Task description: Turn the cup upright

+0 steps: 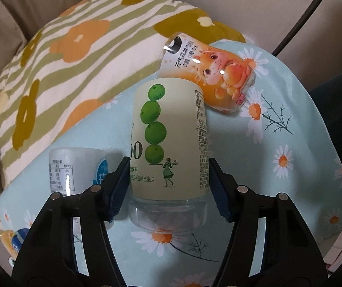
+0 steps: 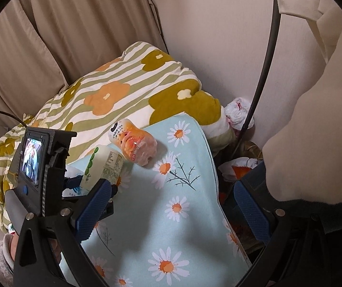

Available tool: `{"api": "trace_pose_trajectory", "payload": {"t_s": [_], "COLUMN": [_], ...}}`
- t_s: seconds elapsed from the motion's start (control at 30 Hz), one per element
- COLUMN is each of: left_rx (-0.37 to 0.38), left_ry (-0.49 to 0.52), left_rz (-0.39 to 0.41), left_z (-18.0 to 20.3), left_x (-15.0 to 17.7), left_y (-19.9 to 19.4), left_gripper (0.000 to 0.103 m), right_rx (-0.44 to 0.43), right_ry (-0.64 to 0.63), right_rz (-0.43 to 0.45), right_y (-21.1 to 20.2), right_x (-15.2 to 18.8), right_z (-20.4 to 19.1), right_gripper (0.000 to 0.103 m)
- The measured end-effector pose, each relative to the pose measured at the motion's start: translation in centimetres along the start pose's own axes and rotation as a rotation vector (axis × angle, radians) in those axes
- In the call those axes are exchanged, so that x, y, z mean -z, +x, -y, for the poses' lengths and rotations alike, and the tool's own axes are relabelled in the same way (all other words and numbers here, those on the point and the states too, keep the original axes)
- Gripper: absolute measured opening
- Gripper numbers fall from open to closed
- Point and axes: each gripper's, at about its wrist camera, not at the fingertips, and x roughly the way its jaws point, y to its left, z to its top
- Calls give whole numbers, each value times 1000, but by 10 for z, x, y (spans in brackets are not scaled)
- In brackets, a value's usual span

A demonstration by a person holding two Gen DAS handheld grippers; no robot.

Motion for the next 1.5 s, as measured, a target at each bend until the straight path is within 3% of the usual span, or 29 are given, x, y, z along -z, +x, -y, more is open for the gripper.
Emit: {"api": "trace_pose_trajectory", "payload": {"t_s": [0.47, 0.83, 1.17, 1.5], "left_rx": [-11, -87, -146, -139], "left_ry": [-90, -311, -511, -563], "left_rz": [76, 105, 75, 23], "left_z": [-4, -27, -39, -36], "left_x": [34, 118, 205, 239], "left_y": [-59, -113, -112, -75], "left_gripper": [67, 67, 67, 67], "right_rx": [-32, -138, -269, -314], "right_ry": [-82, -242, -411, -506], "right_rz": [29, 14, -13, -54], "right_y": [-26, -47, -44, -25], "right_x": [0, 16, 52, 85], "right_z": [-13, -42, -78, -87], "right_gripper": [103, 103, 103, 103]}}
